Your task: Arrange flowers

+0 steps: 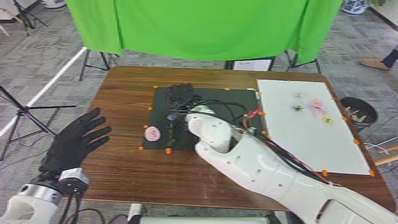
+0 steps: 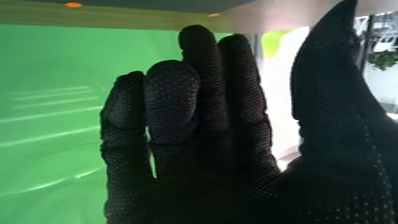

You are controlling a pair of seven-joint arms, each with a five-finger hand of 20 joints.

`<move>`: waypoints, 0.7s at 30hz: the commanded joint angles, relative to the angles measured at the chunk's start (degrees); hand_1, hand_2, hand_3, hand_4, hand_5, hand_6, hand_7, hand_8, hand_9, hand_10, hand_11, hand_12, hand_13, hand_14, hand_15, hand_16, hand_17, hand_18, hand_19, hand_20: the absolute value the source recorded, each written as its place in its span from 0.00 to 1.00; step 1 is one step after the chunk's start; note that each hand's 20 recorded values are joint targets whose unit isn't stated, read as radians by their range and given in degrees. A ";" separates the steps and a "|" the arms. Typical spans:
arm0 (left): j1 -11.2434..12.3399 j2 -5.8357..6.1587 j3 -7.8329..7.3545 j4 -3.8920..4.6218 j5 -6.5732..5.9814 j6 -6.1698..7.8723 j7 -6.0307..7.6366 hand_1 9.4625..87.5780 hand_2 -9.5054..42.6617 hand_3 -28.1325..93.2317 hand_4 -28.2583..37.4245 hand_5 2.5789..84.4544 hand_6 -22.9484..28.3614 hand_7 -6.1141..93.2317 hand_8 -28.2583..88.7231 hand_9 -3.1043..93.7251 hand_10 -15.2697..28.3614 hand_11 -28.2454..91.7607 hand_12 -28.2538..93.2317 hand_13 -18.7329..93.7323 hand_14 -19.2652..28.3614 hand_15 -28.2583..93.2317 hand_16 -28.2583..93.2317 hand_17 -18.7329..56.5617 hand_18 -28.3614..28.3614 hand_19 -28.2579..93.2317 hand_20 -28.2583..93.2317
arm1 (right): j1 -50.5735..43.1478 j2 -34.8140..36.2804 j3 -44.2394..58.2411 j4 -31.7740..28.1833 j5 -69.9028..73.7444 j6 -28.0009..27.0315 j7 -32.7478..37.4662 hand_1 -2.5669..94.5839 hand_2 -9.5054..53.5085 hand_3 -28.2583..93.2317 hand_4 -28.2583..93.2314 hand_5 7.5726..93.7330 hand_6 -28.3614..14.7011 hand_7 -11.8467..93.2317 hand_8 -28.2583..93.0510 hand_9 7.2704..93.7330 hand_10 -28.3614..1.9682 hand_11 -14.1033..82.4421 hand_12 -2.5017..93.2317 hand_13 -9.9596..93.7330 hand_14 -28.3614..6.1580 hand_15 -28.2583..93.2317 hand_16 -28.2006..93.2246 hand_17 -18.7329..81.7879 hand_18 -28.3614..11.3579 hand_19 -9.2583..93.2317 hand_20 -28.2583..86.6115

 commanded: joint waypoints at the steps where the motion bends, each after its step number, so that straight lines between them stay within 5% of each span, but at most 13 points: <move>1: 0.69 -0.77 -0.52 0.32 -0.01 -1.19 -1.43 0.19 0.16 0.81 0.00 0.30 0.53 0.25 0.15 0.27 0.61 0.40 0.38 0.32 0.74 0.50 0.23 0.12 0.86 0.55 0.32 | -0.46 8.17 5.57 -10.52 5.08 -2.36 3.31 0.29 0.00 0.96 0.00 0.50 0.69 0.45 0.09 0.61 0.63 0.44 0.28 0.67 0.61 0.84 0.51 0.40 0.21 0.82 0.69; 5: 1.74 -1.25 -1.27 0.13 -0.01 -1.19 -1.73 0.19 0.16 0.81 0.00 0.30 0.53 0.25 0.15 0.27 0.61 0.40 0.38 0.32 0.74 0.50 0.23 0.11 0.86 0.55 0.32 | -0.54 14.80 9.96 -14.88 6.43 -8.31 4.12 0.29 0.00 0.97 0.00 0.44 0.66 0.45 0.09 0.53 0.61 0.44 0.27 0.62 0.60 0.83 0.50 0.38 0.20 0.80 0.68; 10: 1.82 -1.54 -1.09 0.17 -0.08 -1.21 -1.85 0.19 0.16 0.81 0.00 0.30 0.53 0.25 0.15 0.27 0.61 0.40 0.38 0.32 0.75 0.50 0.23 0.12 0.86 0.55 0.32 | -2.70 23.46 14.92 -18.40 8.57 -8.71 7.32 0.28 0.00 0.98 0.00 0.33 0.62 0.43 0.10 0.41 0.58 0.42 0.28 0.57 0.58 0.81 0.45 0.34 0.17 0.75 0.67; 21: 3.12 -2.84 -2.02 -0.30 0.09 -1.33 -1.83 0.19 0.16 0.81 0.00 0.30 0.53 0.25 0.15 0.27 0.61 0.40 0.38 0.32 0.75 0.50 0.23 0.12 0.86 0.55 0.32 | -21.25 36.49 33.07 -26.14 13.69 -15.12 15.61 0.24 0.00 0.95 0.00 0.22 0.51 0.36 0.14 0.29 0.46 0.33 0.28 0.47 0.50 0.80 0.42 0.31 0.15 0.74 0.67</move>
